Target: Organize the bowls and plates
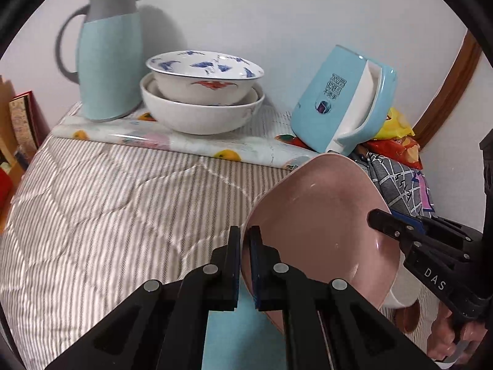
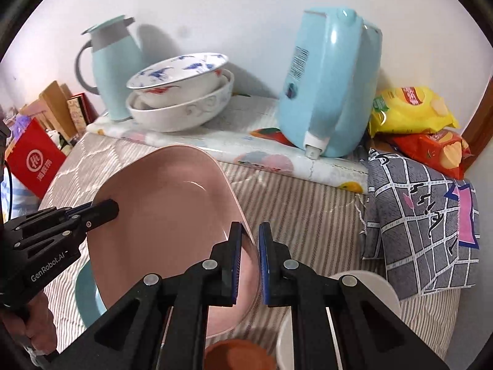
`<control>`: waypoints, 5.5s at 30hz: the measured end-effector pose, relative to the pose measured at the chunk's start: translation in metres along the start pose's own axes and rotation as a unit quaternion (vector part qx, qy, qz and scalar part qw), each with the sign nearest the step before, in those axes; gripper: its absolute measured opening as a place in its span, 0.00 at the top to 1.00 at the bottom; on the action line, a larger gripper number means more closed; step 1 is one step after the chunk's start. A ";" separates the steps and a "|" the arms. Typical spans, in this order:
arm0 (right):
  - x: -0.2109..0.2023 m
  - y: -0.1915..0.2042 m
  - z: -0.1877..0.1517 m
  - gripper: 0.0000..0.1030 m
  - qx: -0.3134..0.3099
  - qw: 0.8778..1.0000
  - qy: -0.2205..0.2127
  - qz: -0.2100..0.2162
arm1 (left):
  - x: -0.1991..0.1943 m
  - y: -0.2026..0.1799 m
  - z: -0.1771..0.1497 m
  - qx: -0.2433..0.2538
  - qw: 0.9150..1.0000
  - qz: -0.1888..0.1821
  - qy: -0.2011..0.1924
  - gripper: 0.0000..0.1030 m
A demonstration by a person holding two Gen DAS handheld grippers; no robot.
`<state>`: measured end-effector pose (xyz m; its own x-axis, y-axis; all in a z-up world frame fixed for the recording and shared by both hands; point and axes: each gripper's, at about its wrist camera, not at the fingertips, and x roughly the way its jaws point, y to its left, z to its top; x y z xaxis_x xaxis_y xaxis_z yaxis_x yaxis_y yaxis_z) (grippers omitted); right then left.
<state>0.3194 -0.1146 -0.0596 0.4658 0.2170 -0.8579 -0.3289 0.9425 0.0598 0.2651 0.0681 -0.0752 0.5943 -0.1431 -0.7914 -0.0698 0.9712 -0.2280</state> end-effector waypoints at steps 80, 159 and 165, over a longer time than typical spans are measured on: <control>-0.002 0.065 -0.072 0.69 -0.034 0.998 0.006 0.054 | -0.057 0.039 -0.089 -0.029 0.997 0.066 0.018 0.65; -0.031 -0.157 -0.215 0.62 0.171 0.984 0.017 -0.039 | 0.040 -0.130 -0.116 0.015 0.997 -0.004 0.079 0.66; -0.029 -0.157 -0.215 0.63 0.161 0.986 0.015 -0.038 | 0.045 -0.136 -0.118 0.026 0.996 0.004 0.082 0.67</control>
<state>0.1813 -0.3231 -0.1539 0.4529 0.1396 -0.8805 -0.0132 0.9886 0.1499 0.2063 -0.0928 -0.1469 0.4540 -0.1610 -0.8763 -0.0295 0.9803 -0.1954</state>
